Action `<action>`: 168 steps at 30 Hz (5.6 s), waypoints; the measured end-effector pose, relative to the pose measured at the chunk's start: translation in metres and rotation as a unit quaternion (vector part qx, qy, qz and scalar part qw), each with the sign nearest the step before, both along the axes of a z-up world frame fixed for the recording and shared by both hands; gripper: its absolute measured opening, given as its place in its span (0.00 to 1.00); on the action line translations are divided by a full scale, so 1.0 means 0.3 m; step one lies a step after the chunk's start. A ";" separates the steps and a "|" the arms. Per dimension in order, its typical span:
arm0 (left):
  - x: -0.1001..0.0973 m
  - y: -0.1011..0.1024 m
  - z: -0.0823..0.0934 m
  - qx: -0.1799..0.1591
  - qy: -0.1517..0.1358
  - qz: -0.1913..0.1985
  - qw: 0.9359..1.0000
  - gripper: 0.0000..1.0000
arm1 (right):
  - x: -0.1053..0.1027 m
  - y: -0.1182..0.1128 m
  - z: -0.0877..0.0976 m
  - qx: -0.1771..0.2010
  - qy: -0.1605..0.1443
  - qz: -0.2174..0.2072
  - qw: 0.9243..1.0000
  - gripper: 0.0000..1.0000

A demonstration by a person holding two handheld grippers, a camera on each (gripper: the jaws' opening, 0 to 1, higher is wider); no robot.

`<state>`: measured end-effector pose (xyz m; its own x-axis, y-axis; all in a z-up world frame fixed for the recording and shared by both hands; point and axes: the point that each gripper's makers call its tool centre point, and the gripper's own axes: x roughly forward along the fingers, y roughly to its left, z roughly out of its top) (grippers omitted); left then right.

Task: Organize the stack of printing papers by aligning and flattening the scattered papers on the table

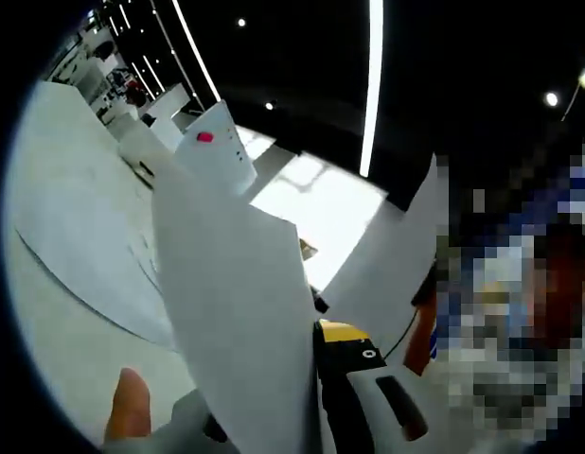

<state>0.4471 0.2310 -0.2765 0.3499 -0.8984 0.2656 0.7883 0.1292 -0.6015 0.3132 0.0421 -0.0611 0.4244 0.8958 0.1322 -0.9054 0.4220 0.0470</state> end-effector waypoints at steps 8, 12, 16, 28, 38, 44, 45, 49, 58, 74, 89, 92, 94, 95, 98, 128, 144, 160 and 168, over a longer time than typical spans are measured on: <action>-0.007 -0.004 0.002 -0.002 0.000 0.002 1.000 0.06 | -0.007 0.028 -0.022 0.008 0.027 0.026 0.999 0.00; -0.007 -0.004 0.003 -0.003 0.000 0.002 1.000 0.06 | -0.064 0.066 -0.014 0.003 0.019 0.046 0.999 0.00; -0.003 0.000 0.004 -0.003 0.000 0.003 1.000 0.06 | -0.124 0.093 0.019 0.002 0.002 0.061 0.998 0.00; 0.002 0.006 0.006 -0.006 0.001 0.006 1.000 0.06 | -0.150 0.073 0.100 0.010 0.002 0.083 0.997 0.00; 0.013 0.015 0.007 -0.008 0.001 0.005 1.000 0.06 | 0.040 0.080 -0.054 0.022 0.091 0.067 0.993 0.00; 0.011 0.011 0.006 -0.009 0.003 0.006 1.000 0.06 | 0.170 0.100 -0.200 0.013 0.130 0.044 0.991 0.00; 0.012 0.011 0.006 -0.010 0.003 0.006 1.000 0.06 | 0.190 0.096 -0.216 0.014 0.137 0.041 0.990 0.00; 0.013 0.013 0.006 -0.010 0.003 0.006 1.000 0.06 | 0.247 0.094 -0.268 0.017 0.166 0.036 0.985 0.00; 0.015 0.017 0.008 -0.013 0.005 0.005 1.000 0.06 | 0.309 0.077 -0.396 -0.004 0.210 0.017 0.977 0.00; 0.086 -0.006 -0.007 -0.030 0.072 -0.004 0.997 0.06 | 0.411 0.048 -0.480 -0.030 0.255 0.007 0.967 0.00; 0.135 -0.038 -0.027 -0.028 0.098 -0.014 0.995 0.06 | 0.568 0.014 -0.542 -0.025 0.310 0.005 0.950 0.00; 0.144 -0.035 -0.029 -0.035 0.111 -0.012 0.993 0.06 | 0.567 0.024 -0.539 -0.024 0.310 0.007 0.950 0.00; 0.149 -0.032 -0.025 -0.043 0.121 -0.010 0.992 0.07 | 0.570 0.032 -0.539 -0.022 0.311 0.009 0.950 0.00; 0.151 -0.031 -0.021 -0.049 0.126 -0.010 0.991 0.08 | 0.576 0.034 -0.539 -0.020 0.314 0.011 0.949 0.00; 0.149 -0.031 -0.016 -0.053 0.130 -0.010 0.990 0.10 | 0.579 0.042 -0.548 -0.023 0.318 0.011 0.948 0.00; 0.228 0.050 0.001 -0.102 0.146 0.020 0.984 0.12 | 0.605 0.187 -0.589 0.052 0.436 0.068 0.896 0.00; 0.251 0.092 0.022 -0.129 0.126 0.057 0.982 0.13 | 0.520 0.274 -0.609 0.086 0.459 0.071 0.882 0.00; 0.250 0.110 0.038 -0.139 0.106 0.083 0.981 0.11 | 0.486 0.320 -0.640 0.142 0.484 0.055 0.861 0.00; 0.244 0.107 0.040 -0.142 0.104 0.086 0.981 0.11 | 0.445 0.353 -0.669 0.143 0.484 0.045 0.862 0.00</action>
<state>0.5204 0.2631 -0.2645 0.5630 -0.7219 0.4024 0.6257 0.0541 -0.7782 0.4467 0.1479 -0.2620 0.3896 0.9207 -0.0240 -0.4118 0.1975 0.8896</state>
